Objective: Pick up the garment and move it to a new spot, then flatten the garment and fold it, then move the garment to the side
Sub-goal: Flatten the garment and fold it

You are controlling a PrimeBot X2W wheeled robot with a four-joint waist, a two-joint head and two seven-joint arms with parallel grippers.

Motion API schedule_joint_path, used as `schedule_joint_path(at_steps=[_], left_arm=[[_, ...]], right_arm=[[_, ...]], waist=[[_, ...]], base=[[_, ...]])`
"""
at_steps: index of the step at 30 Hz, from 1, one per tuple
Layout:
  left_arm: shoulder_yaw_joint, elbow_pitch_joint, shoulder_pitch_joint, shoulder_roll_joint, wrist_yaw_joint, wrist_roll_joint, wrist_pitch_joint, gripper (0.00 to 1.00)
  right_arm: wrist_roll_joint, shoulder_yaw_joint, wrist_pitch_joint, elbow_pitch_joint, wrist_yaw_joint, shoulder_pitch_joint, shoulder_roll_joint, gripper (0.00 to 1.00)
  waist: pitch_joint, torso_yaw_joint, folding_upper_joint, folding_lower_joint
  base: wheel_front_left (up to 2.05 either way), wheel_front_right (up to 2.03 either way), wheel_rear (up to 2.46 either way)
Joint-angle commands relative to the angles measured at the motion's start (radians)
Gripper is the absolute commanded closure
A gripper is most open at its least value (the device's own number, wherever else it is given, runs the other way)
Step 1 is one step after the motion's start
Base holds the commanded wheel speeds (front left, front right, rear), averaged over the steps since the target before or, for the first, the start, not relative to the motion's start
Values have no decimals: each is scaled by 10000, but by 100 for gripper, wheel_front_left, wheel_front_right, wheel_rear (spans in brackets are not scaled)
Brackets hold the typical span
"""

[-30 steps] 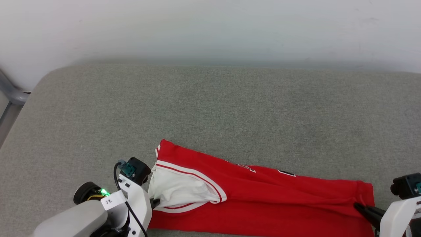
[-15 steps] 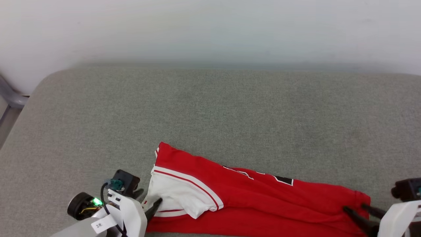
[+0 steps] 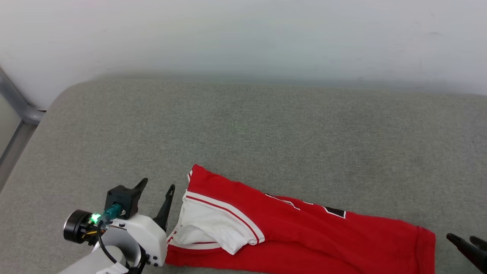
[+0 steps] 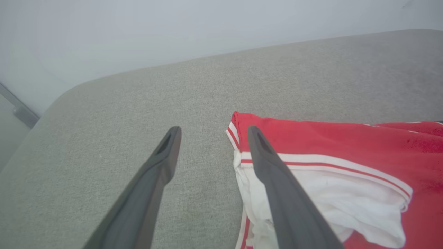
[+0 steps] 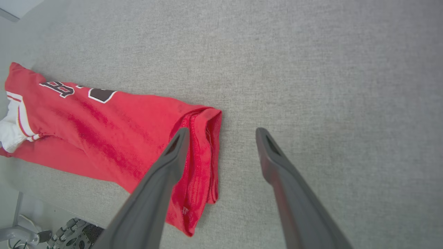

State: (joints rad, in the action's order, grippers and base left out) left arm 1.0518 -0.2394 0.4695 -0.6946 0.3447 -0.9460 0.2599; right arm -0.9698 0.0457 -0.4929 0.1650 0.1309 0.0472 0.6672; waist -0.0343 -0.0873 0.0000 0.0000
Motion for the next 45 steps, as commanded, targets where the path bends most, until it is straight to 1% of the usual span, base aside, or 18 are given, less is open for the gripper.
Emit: schedule_joint_path(at_steps=[1,4,6,10,18,24,28,29,30,31,35,39,45], left_arm=[[-331,193,-160,69,147,280,55,0],[-1242,673,-665,275,474,1066,59,0],[-1852,907,-1028,475,610,1648,58,0],[-2948,1264,-1731,934,700,2761,59,0],[-4827,1673,-2820,2066,406,4640,61,0],[-5956,1857,-3462,3045,-9,5857,63,0],[-6570,1907,-3780,3617,-289,6649,62,0],[-6679,1902,-3859,3755,-372,6819,62,0],[-6823,1912,-3920,3875,-460,6982,62,0],[-6936,1907,-3985,3975,-562,7118,62,0],[-7347,1820,-4224,4322,-900,7562,62,0],[-7624,1768,-4434,4550,-1262,7917,62,0],[-7963,1682,-4727,4920,-1775,8154,62,0]], right_arm=[[-146,-75,-155,85,-5,179,-16,0],[-269,-198,-540,307,-5,358,-250,0],[-286,-172,-769,451,-5,429,-416,0],[-217,-68,-915,658,-5,412,-722,0],[-115,350,-939,1089,-5,-36,-1083,0],[-193,1049,-905,1514,-5,-438,-1374,0],[-251,1504,-726,1704,-5,-659,-1439,0],[-261,1640,-678,1755,-3,-700,-1421,3],[-231,1743,-565,1788,-3,-772,-1392,77],[-229,1797,-442,1838,-3,-813,-1359,100],[-322,1885,-49,2136,-6,-966,-1090,100],[-551,1686,256,2443,-12,-1030,-596,100],[-856,1280,517,2847,-11,-834,183,100]], waist=[[-41,-86,0,0],[-132,-220,0,0],[-194,-288,0,0],[-340,-424,0,0],[-587,-653,0,0],[-682,-783,0,0],[-688,-831,0,0],[-679,-840,0,0],[-669,-844,0,0],[-652,-847,0,0],[-525,-826,0,0],[-369,-768,0,0],[-110,-696,0,0]], base=[[0,0,0],[0,0,0],[0,0,0],[0,0,0],[0,0,0],[0,0,0],[0,0,0],[0,0,0],[0,0,0],[0,0,0],[0,0,0],[0,0,0],[0,0,0]])
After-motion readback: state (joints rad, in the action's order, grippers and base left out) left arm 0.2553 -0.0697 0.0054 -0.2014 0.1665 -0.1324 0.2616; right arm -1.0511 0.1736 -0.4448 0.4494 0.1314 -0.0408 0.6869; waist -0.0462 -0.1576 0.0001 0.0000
